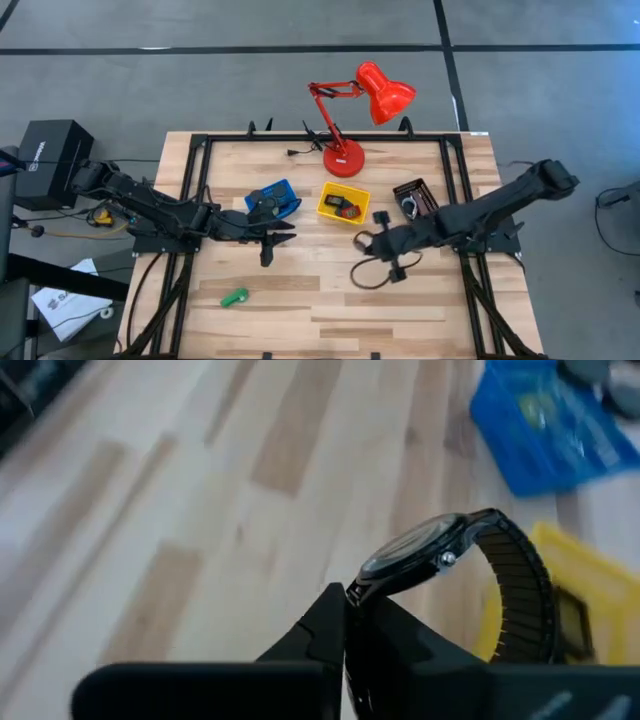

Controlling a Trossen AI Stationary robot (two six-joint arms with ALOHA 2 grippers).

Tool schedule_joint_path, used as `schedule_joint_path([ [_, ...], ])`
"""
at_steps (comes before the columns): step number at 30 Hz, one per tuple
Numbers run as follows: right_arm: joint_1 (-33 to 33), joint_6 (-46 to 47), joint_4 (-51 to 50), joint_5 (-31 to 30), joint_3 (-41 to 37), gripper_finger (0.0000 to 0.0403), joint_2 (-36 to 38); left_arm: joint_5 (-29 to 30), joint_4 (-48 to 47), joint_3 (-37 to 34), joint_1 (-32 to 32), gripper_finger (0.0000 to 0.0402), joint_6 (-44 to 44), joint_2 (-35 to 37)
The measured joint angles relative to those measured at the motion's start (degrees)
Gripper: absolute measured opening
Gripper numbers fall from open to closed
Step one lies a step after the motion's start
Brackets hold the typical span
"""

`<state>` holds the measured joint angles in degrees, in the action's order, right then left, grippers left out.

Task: Pick & Place Office items
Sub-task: Put the black wrist watch into the black bin

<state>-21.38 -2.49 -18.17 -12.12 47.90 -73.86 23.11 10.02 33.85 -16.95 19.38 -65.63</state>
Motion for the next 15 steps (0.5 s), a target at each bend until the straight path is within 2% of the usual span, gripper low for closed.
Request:
schedule_joint_path([
  [9,4.5,4.3,-1.7,0.0,-17.3,0.0008,18.0,0.0,0.1,0.0,0.0,0.0104,0.0,0.0],
  [15,9.1,4.4,-1.7,0.0,-24.0,0.0023,31.0,0.0,0.5,0.0,0.0,0.0104,0.0,0.0],
])
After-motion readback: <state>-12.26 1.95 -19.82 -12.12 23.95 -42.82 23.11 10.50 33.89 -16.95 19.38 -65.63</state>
